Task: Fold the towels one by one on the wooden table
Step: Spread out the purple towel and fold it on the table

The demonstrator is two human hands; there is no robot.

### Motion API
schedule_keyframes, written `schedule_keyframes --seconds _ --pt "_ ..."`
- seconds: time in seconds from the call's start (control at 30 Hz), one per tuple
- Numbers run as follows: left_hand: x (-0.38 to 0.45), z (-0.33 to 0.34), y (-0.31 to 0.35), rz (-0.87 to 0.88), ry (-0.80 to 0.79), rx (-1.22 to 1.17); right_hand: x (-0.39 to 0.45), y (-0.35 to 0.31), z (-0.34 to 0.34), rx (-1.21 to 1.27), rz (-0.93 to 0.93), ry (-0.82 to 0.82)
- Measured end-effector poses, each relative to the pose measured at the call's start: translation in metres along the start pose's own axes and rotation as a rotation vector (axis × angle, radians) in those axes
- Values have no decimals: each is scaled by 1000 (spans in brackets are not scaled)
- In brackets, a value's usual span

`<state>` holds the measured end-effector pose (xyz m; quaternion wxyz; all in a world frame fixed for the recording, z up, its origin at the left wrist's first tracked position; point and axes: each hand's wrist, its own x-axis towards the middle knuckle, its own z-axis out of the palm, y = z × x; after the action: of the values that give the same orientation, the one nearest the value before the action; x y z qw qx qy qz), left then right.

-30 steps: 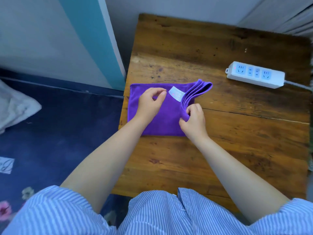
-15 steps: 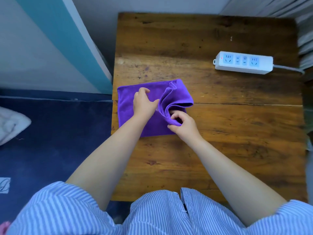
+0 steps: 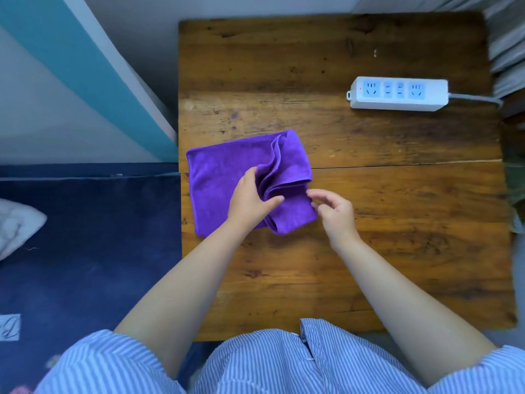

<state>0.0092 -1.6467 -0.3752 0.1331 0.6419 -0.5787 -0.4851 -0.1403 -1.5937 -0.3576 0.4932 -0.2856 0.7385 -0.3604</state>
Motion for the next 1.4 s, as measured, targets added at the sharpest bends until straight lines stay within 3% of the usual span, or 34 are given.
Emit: schedule_keyframes --seconds 0.17,0.3,0.47,0.63,0.8,0.9,1.0,1.13,1.4 --pt "1 7 -5 4 95 144 15 -1 -11 -273 -17 -11" --pt "6 -2 2 -11 151 -125 29 -16 -4 -438 -169 -89" --pt "17 -34 -6 -230 99 -556 41 -31 14 -690 -383 -268" --pt "23 -62 -20 -372 142 -567 39 -25 38 -952 -481 -430" --pt "12 -62 -34 -417 5 -616 33 -20 59 -997 -525 -488" --pt "5 -57 -37 -337 -80 -522 32 -16 63 -959 -497 -469" --pt "7 -59 -36 -257 -36 -431 34 -15 59 -973 -487 -470" --pt "8 -73 -36 -196 -12 -521 32 -15 57 -1118 -568 -458" --pt "9 -92 -64 -328 52 -699 21 -5 80 -1281 -620 -513"
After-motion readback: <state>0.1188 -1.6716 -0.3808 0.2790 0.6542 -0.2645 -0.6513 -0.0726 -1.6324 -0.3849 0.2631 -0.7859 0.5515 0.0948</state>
